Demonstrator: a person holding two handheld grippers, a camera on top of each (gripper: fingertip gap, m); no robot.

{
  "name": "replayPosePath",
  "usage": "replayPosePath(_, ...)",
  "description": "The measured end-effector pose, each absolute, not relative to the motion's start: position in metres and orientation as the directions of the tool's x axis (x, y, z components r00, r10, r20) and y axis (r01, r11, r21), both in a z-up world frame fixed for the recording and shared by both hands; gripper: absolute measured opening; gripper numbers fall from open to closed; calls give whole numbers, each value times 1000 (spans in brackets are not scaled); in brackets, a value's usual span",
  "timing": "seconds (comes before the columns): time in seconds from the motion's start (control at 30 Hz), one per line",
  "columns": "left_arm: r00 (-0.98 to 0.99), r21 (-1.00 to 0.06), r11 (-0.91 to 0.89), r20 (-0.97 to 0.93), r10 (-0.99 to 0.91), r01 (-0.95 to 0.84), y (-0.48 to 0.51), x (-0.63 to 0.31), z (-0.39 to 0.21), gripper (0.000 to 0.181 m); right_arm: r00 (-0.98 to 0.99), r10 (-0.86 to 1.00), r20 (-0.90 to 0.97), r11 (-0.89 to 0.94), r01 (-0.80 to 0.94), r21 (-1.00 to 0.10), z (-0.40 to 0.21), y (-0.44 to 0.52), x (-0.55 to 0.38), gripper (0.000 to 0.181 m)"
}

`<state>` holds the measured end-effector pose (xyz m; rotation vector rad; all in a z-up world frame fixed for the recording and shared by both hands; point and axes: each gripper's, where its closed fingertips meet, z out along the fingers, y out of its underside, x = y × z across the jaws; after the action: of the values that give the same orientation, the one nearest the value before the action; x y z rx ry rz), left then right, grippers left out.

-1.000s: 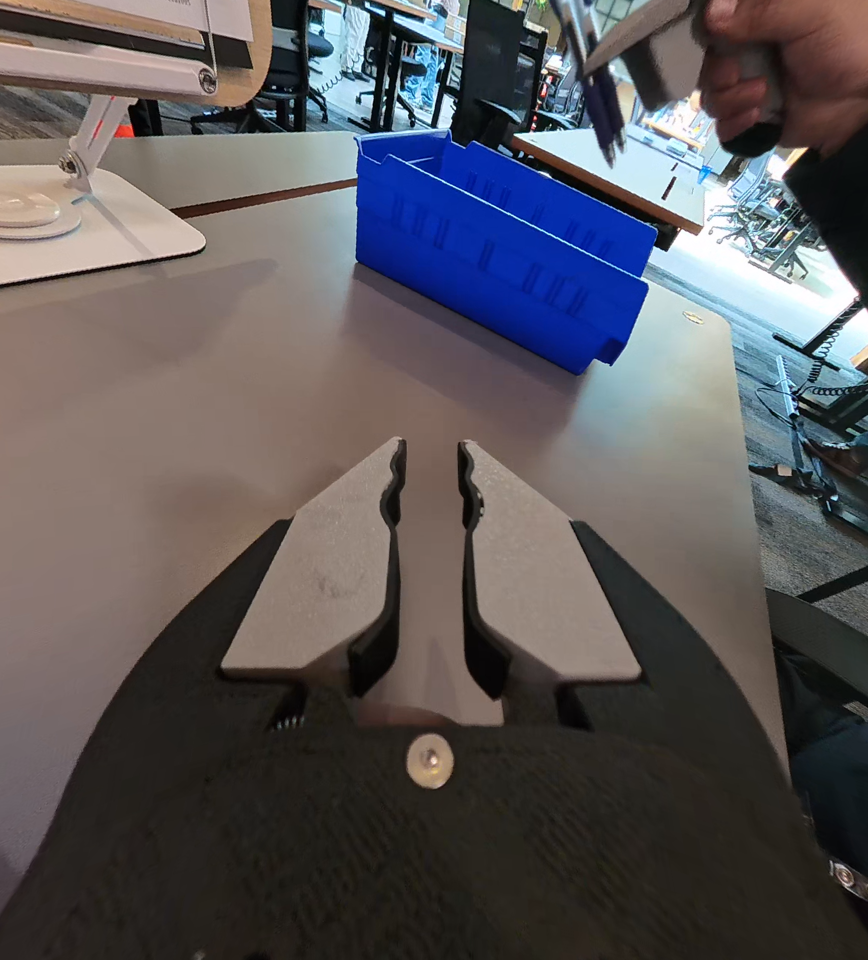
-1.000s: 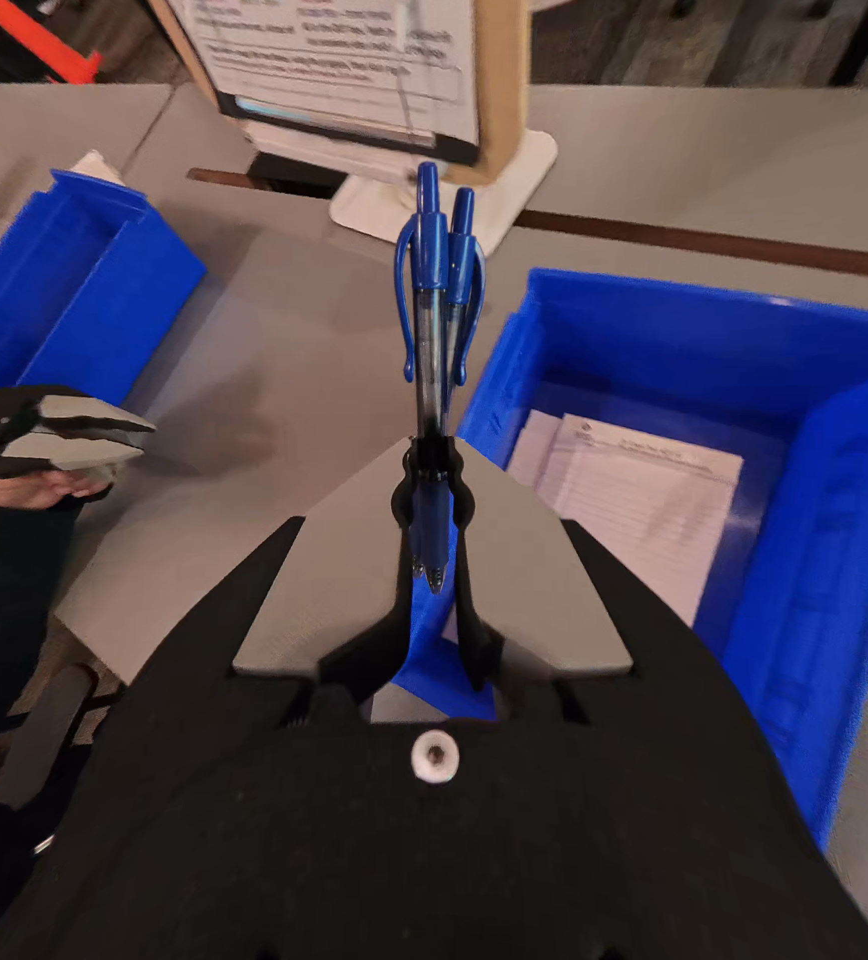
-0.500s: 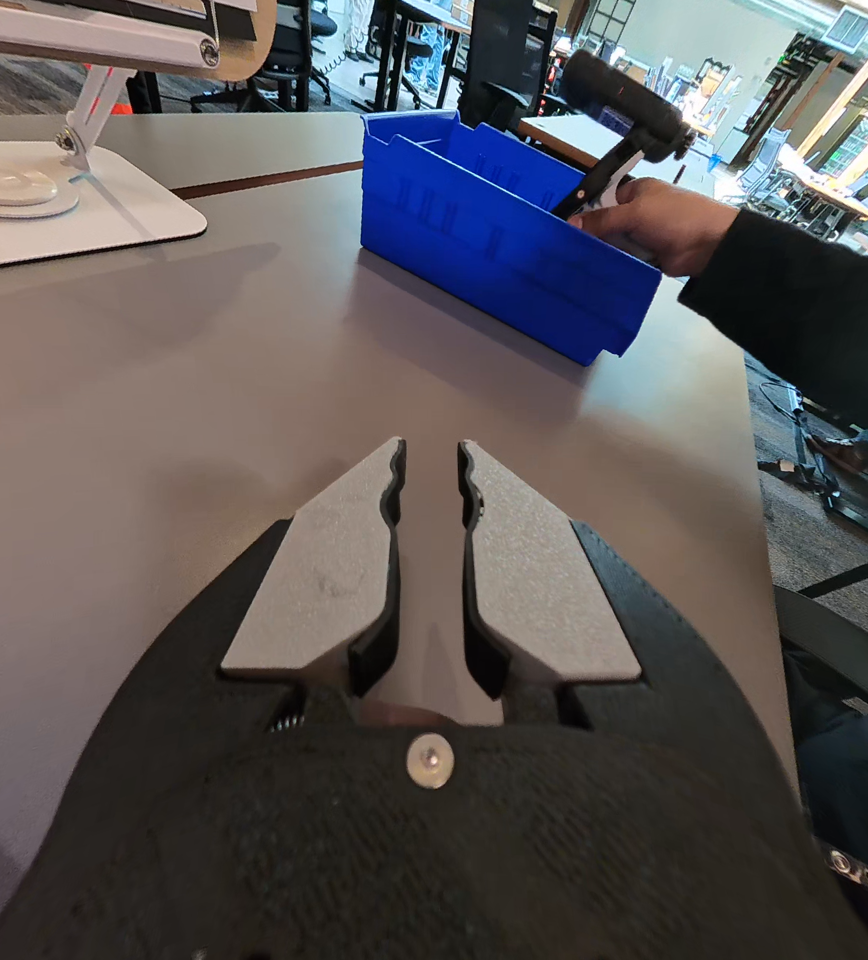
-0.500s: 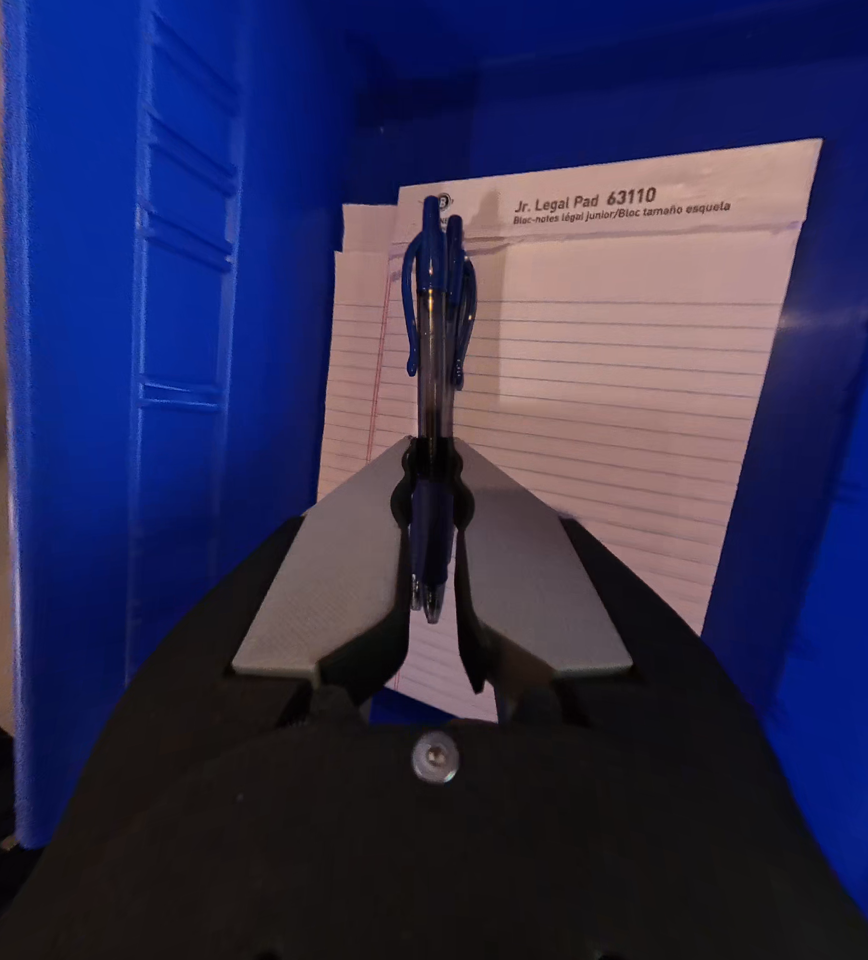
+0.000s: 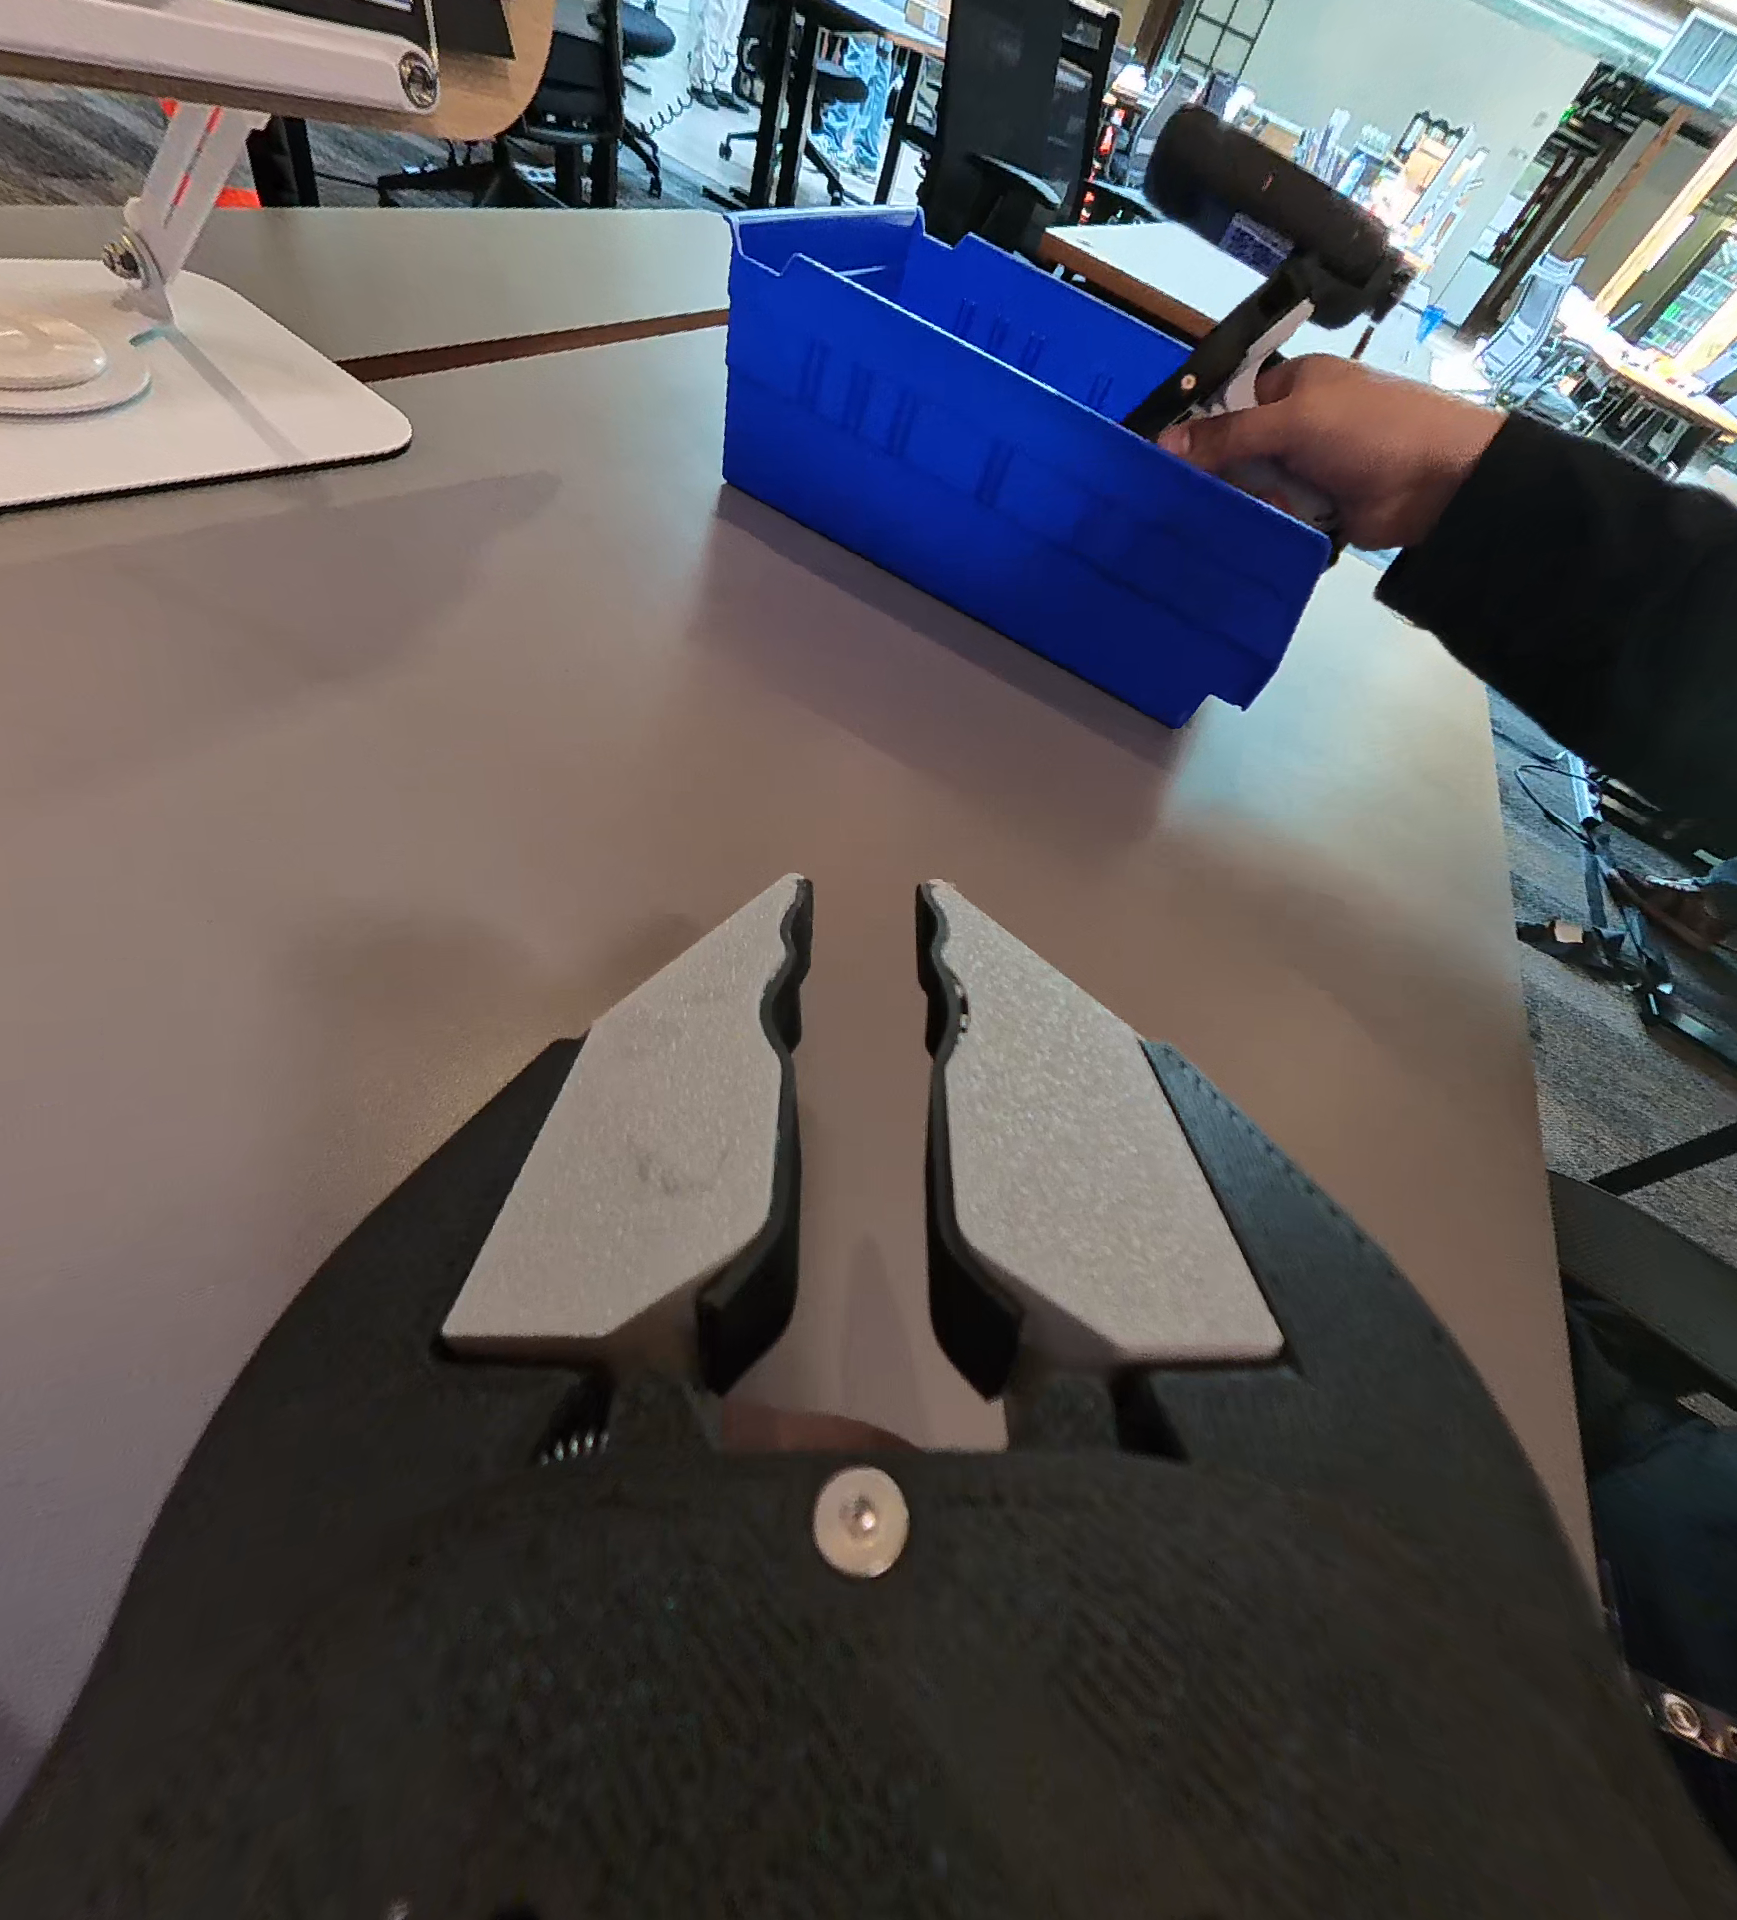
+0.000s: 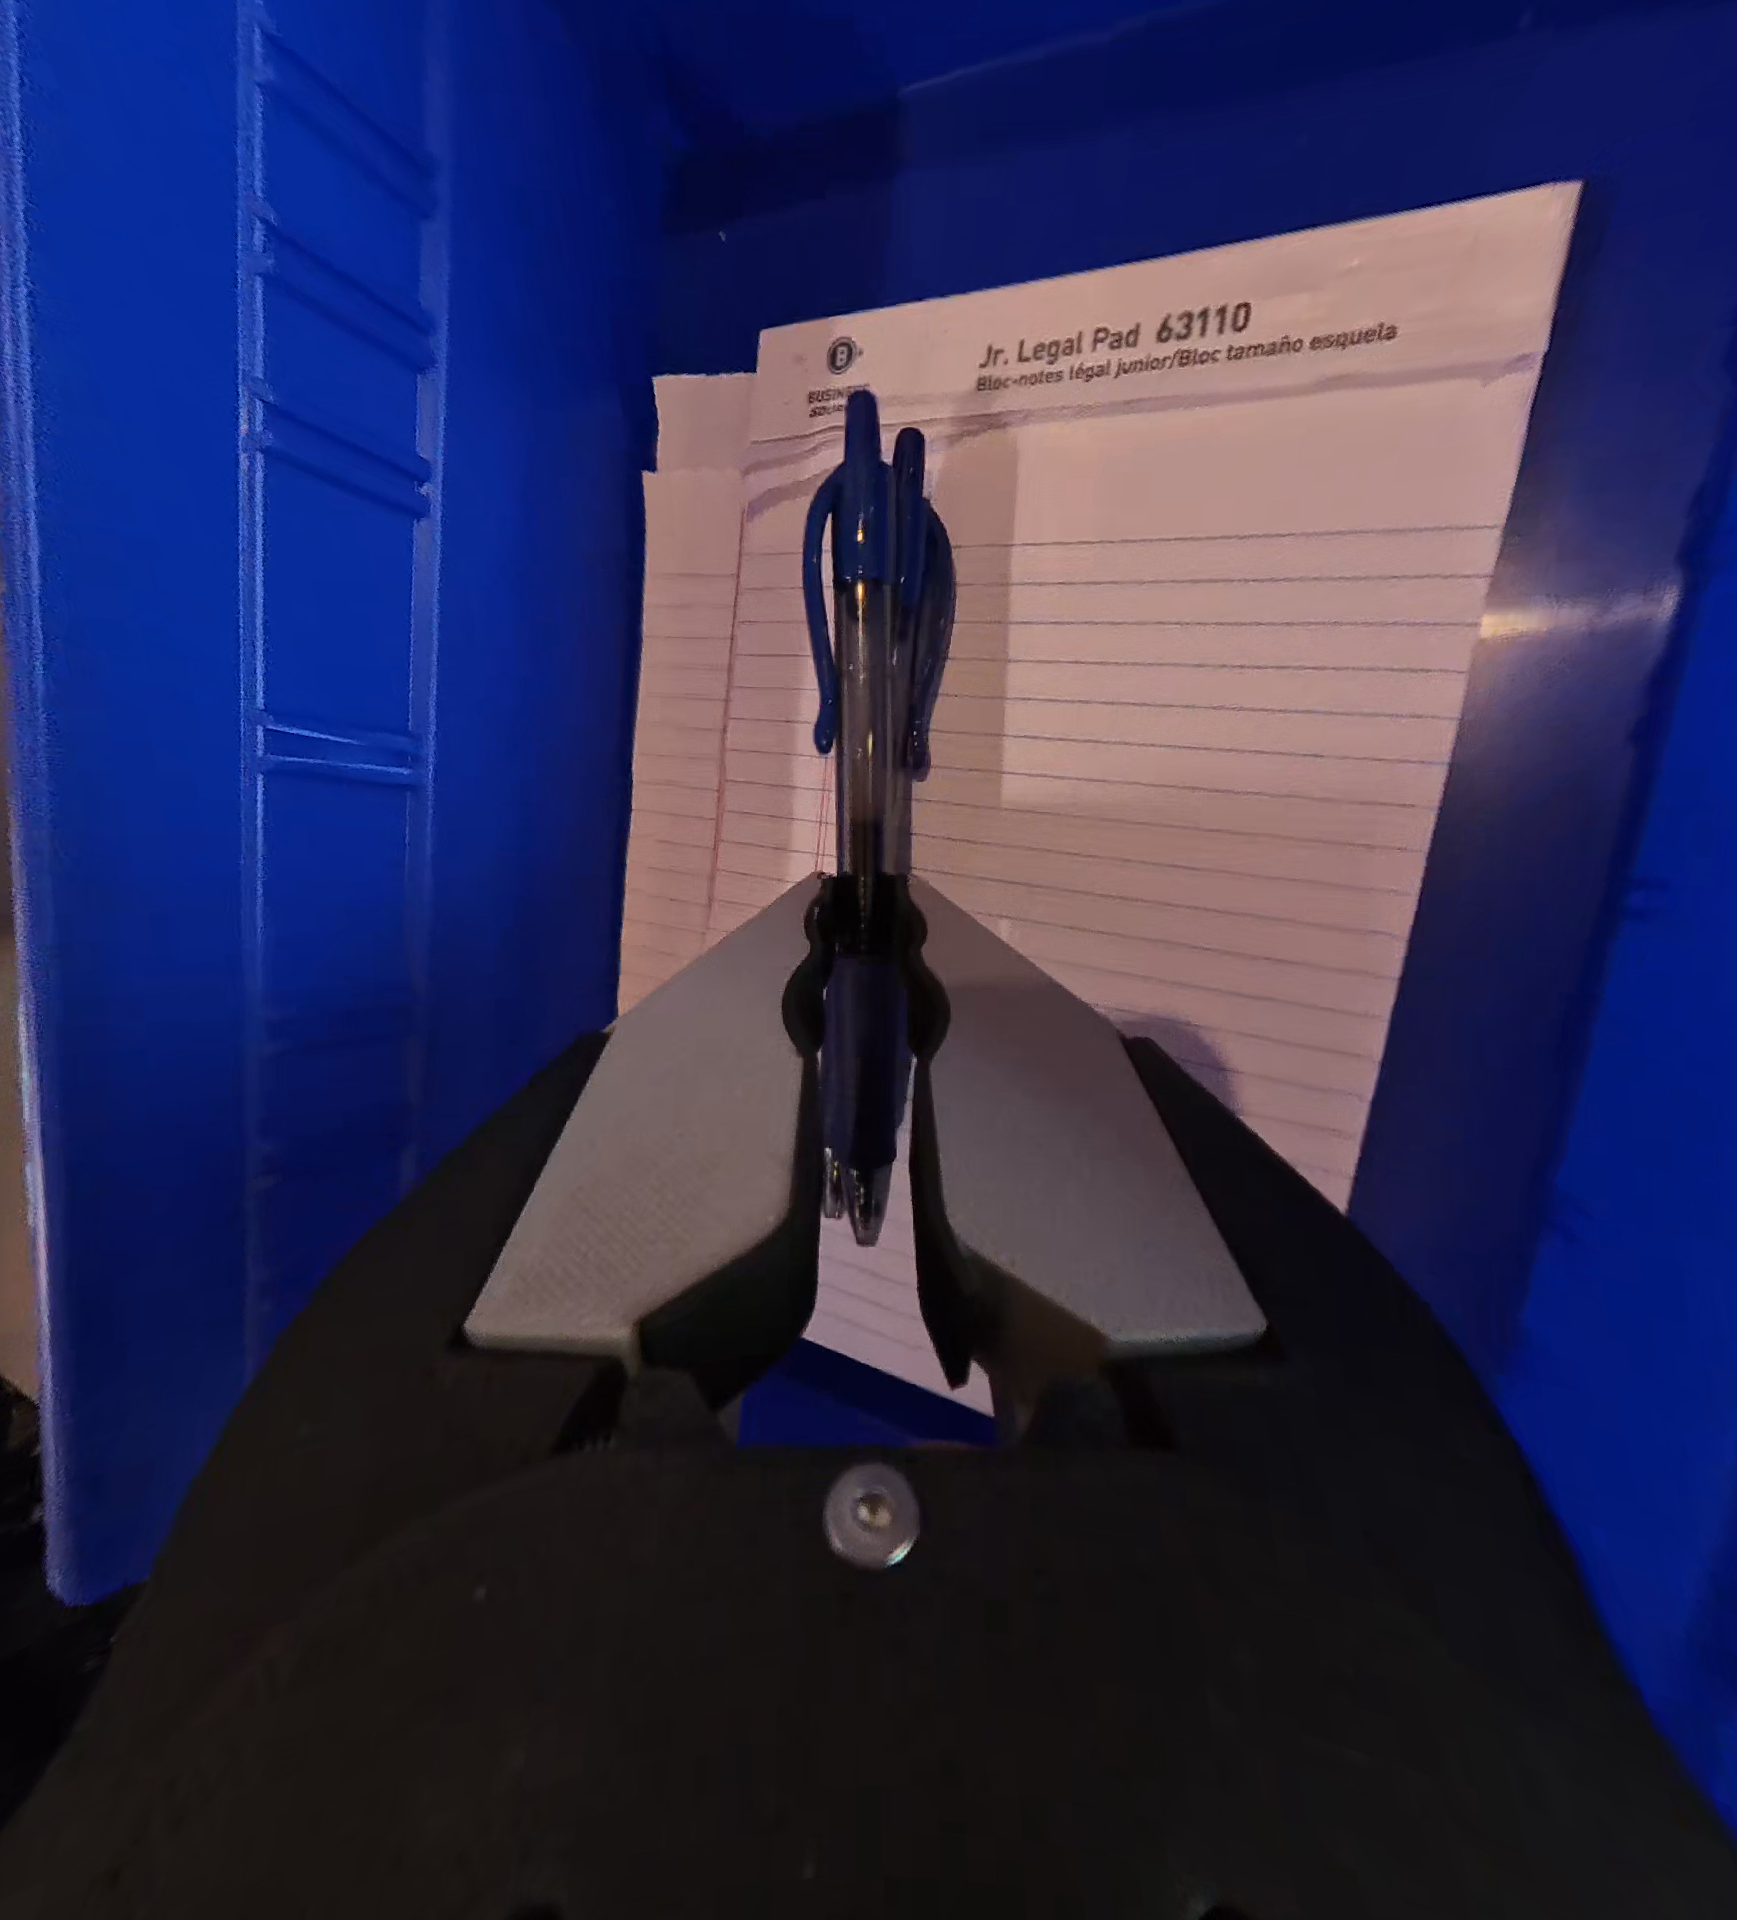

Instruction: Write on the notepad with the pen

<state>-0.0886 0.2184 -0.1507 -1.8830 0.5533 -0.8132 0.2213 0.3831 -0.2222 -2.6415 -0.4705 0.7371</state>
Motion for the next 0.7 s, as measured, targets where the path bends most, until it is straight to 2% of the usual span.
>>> replayPosePath(0.7,670,-904,-427,296,-681,-34,218,-87,-152,18,819,366,-441,-881,153,-447,-207,389,233,7)
